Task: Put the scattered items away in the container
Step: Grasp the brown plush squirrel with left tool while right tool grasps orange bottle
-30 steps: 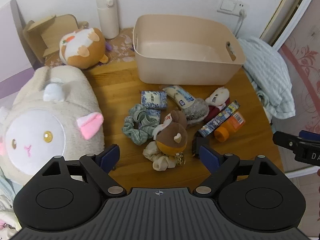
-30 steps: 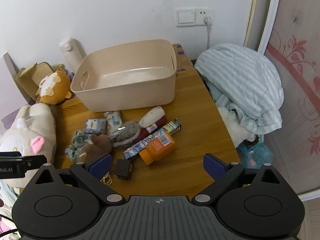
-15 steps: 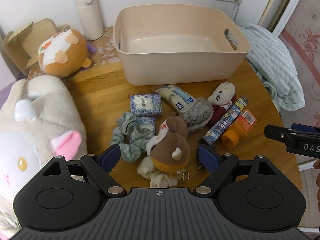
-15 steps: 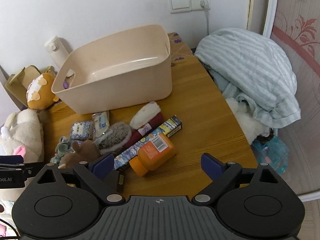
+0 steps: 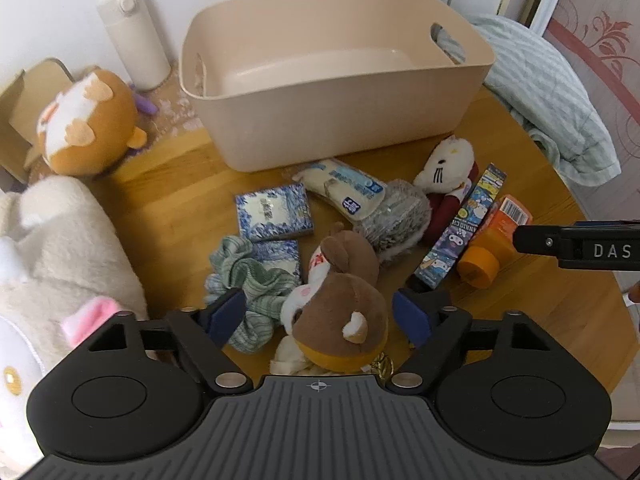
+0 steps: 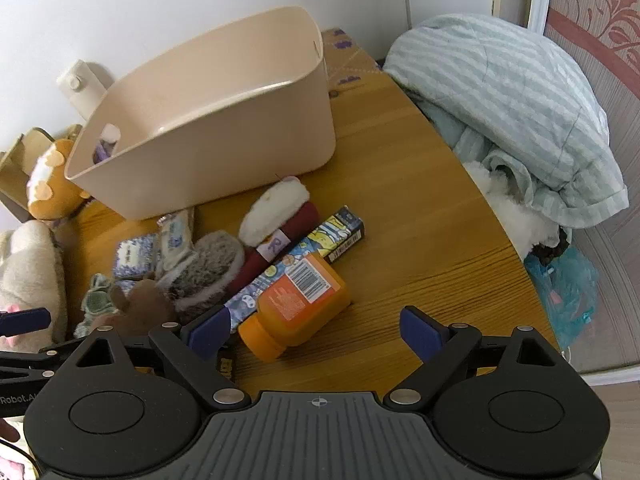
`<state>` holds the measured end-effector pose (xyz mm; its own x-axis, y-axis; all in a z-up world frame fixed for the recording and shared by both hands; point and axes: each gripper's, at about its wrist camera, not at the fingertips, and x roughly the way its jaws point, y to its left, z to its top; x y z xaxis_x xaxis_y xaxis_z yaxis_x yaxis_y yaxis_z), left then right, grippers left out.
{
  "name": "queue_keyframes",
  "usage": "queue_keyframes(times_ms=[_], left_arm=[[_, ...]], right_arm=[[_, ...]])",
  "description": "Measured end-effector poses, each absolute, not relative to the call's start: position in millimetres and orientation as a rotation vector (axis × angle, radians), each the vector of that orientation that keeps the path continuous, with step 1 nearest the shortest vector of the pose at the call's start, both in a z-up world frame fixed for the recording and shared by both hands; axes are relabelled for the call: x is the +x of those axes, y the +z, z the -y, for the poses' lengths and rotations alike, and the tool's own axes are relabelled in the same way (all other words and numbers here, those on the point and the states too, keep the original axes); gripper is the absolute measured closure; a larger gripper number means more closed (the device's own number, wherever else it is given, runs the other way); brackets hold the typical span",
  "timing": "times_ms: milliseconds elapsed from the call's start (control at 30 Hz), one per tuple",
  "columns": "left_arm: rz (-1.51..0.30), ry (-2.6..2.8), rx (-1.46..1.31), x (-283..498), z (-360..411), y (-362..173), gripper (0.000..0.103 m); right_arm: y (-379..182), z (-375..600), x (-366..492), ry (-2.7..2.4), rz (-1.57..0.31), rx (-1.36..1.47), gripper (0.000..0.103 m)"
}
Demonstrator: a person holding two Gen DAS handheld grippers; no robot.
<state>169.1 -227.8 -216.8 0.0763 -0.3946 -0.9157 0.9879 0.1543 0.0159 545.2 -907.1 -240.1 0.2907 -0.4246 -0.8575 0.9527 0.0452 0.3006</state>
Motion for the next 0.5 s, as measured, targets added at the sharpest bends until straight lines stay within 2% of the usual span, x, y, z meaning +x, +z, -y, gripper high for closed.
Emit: queue_keyframes(times_ms=[500], left_arm=[[-0.967, -1.38, 0.964, 168.2, 252.0, -250.6, 0.027]], right_arm=[[-256.3, 938.2, 561.2, -1.374, -0.637, 1.151, 0.01]])
